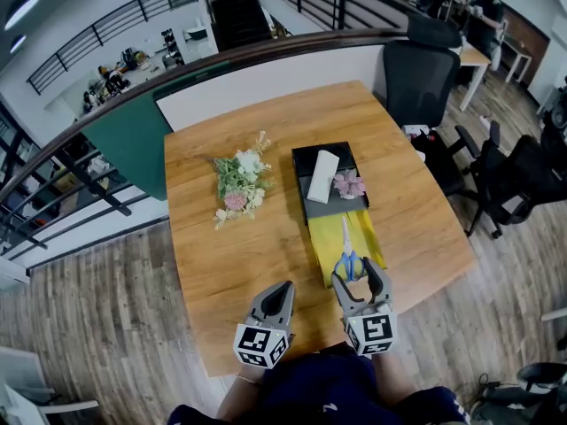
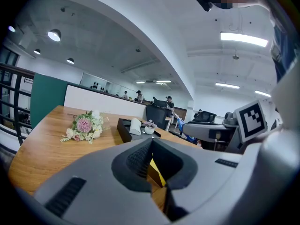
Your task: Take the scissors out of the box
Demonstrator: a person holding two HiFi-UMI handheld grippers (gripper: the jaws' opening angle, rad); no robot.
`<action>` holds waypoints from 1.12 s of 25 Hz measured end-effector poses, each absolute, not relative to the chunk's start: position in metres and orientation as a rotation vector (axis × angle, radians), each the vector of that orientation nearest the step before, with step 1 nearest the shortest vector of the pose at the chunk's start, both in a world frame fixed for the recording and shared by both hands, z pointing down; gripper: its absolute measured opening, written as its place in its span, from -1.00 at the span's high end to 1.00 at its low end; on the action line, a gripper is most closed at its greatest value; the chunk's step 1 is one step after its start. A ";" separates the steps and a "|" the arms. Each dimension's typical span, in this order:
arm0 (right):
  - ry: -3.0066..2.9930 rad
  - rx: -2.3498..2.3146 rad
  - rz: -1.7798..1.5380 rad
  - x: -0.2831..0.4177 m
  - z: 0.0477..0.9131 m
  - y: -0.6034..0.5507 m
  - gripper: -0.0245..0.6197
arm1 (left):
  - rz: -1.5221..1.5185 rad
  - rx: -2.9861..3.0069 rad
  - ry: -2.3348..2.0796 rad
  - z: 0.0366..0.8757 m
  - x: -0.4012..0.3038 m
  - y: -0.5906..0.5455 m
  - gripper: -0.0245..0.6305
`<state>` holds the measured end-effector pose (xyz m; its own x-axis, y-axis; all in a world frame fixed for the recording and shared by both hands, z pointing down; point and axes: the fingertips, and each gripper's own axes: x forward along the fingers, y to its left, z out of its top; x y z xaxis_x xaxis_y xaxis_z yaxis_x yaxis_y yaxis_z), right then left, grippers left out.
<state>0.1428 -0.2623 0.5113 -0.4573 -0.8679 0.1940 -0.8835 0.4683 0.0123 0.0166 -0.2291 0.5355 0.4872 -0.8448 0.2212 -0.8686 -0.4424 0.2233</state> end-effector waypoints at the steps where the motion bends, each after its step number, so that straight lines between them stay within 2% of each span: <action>1: -2.541 1.532 0.132 0.143 0.511 -0.263 -0.05 | 0.112 2.432 -1.447 0.536 0.017 -0.229 0.92; 28: -2.552 1.551 0.101 0.148 0.503 -0.264 -0.05 | 0.123 2.433 -1.446 0.537 0.020 -0.231 0.92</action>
